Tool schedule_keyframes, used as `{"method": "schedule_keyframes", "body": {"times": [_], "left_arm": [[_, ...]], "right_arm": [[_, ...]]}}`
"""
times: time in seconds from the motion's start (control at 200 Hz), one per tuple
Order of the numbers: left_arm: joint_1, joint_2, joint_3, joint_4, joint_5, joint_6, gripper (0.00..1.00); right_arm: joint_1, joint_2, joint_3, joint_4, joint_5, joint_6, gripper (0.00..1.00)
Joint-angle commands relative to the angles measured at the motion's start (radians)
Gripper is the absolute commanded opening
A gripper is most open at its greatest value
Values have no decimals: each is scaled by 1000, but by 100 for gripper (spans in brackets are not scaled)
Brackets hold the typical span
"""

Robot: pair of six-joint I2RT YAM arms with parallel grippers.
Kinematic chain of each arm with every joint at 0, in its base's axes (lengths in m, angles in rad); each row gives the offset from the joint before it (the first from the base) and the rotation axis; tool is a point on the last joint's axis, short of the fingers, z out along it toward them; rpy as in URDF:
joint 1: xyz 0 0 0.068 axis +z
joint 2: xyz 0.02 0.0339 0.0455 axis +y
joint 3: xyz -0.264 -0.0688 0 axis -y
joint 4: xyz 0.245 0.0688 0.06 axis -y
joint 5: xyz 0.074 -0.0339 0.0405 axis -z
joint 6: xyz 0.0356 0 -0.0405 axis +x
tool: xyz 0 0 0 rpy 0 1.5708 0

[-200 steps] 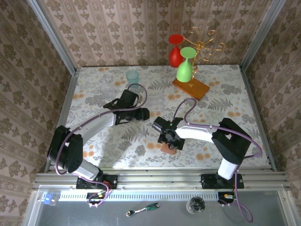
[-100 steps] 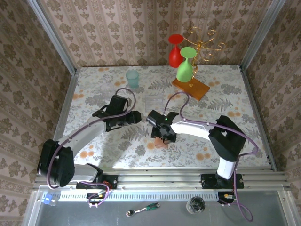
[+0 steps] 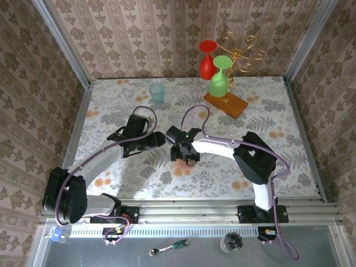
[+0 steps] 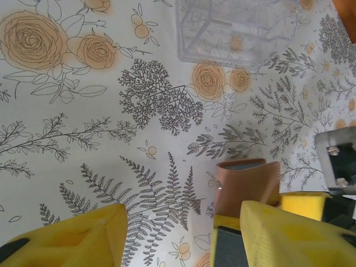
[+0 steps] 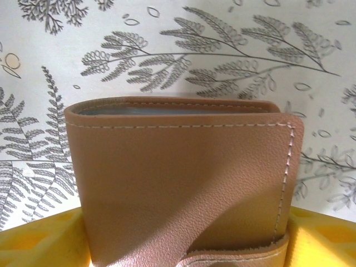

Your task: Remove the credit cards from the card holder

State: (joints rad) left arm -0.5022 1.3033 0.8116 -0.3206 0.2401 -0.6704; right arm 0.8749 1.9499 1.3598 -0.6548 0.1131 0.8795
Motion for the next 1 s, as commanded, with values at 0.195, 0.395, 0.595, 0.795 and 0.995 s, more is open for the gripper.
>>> {"method": "schedule_keyframes", "body": {"times": [0.195,0.395,0.595,0.795,0.995], "left_arm": [[7,38,-35,56,22,-43,57],[5,37,-55,77,33,-56,57],[2,40,-60,85,49,-59,56],[-7,61,-99,173,109,-99,54],[-15,65,-158,291,140,-151,37]], "right_arm": [[-30,38,21,-22,-18,-36,80],[-35,11,-14,16,-48,-46,87],[-35,-72,-35,9,-34,-47,95],[-37,-132,-37,-22,-52,-89,93],[-48,-108,5,-71,-113,-121,80]]}}
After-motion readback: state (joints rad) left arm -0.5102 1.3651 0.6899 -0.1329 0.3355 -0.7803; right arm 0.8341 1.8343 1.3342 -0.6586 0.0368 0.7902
